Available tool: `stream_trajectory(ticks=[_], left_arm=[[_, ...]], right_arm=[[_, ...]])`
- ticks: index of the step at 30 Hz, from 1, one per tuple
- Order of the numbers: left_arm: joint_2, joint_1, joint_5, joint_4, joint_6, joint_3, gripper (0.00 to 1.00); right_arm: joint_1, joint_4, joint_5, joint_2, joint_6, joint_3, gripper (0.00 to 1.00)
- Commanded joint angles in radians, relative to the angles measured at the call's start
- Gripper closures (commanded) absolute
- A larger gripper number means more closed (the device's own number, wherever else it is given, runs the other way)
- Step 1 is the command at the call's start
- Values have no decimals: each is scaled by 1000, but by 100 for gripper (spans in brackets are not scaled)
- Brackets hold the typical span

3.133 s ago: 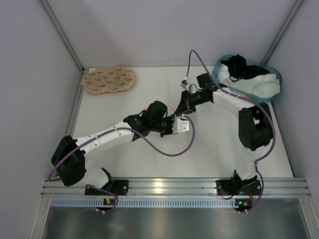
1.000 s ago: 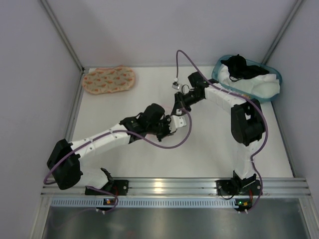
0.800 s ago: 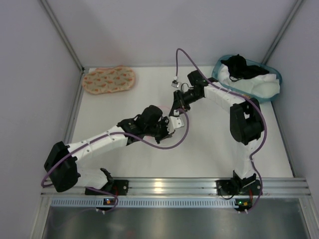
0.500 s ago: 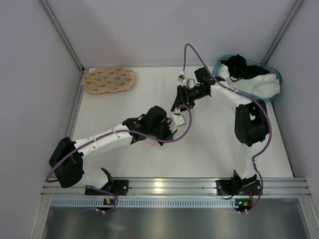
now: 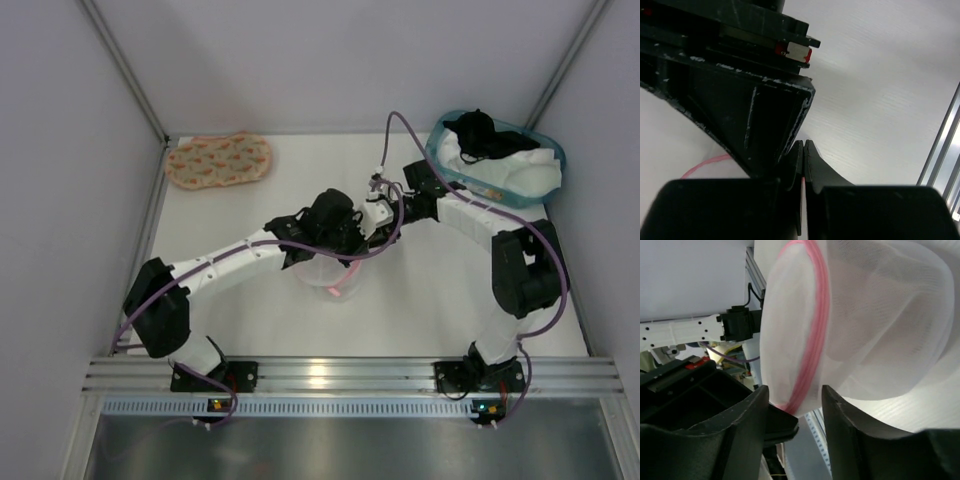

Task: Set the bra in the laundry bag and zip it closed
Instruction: Zip the laundry bag at the center of the board.

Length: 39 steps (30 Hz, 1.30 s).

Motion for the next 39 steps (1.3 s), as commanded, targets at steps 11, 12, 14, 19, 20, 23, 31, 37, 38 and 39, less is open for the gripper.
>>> stream_trajectory(ticks=[11, 12, 14, 19, 20, 23, 31, 37, 38, 39], left_arm=[[-46, 6, 94, 53, 23, -56, 100], [-63, 4, 104, 52, 20, -70, 100], [-82, 4, 116, 53, 17, -108, 100], [-138, 4, 145, 27, 0, -182, 100], [-148, 4, 147, 27, 0, -191, 100], [-171, 4, 148, 6, 1, -214, 100], [-177, 4, 145, -5, -31, -223, 100], [-154, 6, 92, -6, -75, -189, 100], [-146, 7, 73, -5, -74, -180, 100], [-142, 9, 69, -2, -72, -165, 100]], right_arm=[[36, 20, -43, 66, -2, 101, 100], [35, 9, -40, 73, -22, 113, 100], [29, -13, -36, 101, -35, 150, 100], [18, -63, -28, 159, -69, 235, 100], [18, -71, -28, 164, -74, 245, 100], [19, -90, -25, 188, -100, 291, 100], [24, -67, -36, 230, -74, 383, 100], [21, -123, -14, 178, -121, 385, 57], [16, -152, -5, 164, -153, 377, 55], [10, -168, 3, 153, -167, 359, 52]])
